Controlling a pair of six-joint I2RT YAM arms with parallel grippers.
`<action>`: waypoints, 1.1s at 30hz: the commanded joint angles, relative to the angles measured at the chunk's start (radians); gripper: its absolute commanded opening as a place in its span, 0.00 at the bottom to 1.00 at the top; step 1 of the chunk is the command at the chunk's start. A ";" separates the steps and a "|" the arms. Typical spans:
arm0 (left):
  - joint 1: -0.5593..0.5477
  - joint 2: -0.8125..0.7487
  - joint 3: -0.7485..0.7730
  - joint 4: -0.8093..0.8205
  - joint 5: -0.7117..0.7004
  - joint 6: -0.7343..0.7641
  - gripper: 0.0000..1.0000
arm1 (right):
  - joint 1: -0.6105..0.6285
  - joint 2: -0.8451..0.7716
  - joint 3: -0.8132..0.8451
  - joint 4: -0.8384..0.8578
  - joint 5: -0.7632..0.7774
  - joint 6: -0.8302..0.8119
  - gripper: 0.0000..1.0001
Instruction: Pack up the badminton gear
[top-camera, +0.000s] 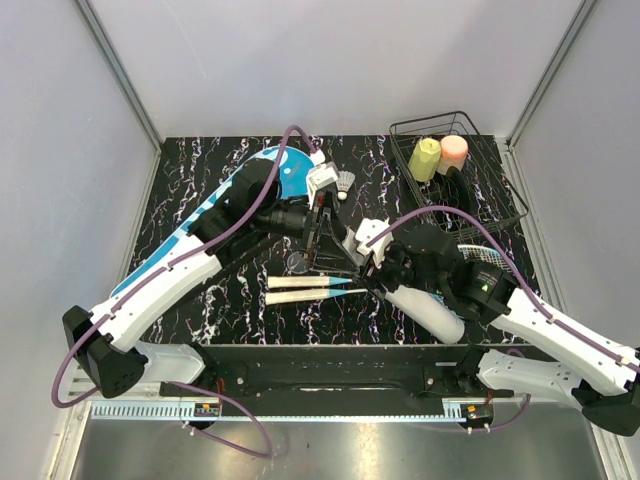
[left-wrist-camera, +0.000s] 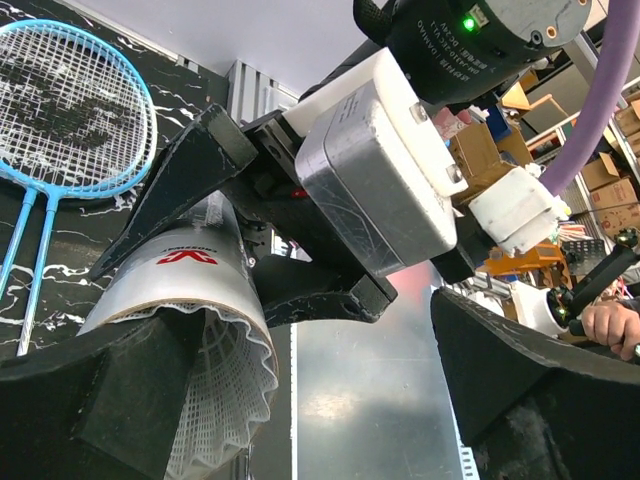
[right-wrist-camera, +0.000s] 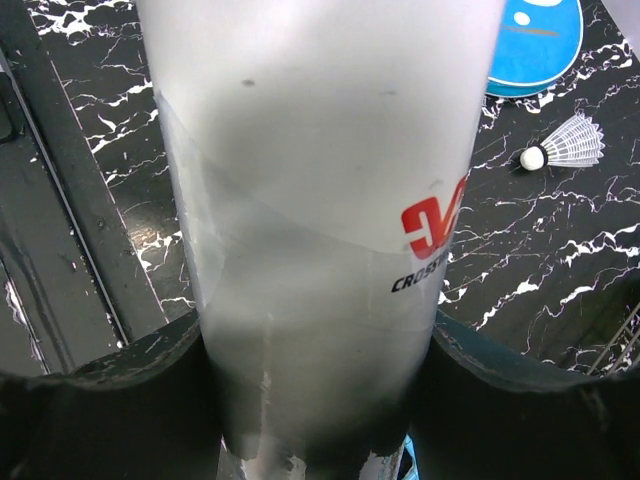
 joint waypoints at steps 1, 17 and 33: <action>0.006 -0.040 0.033 -0.009 -0.054 0.044 0.99 | 0.009 -0.028 0.016 0.121 -0.034 -0.009 0.29; 0.319 -0.201 -0.142 0.319 -0.236 -0.278 0.99 | 0.010 -0.023 0.003 0.113 0.067 0.023 0.29; 0.344 0.449 0.126 0.337 -0.764 -0.186 0.79 | 0.010 -0.213 -0.007 0.058 0.282 0.132 0.31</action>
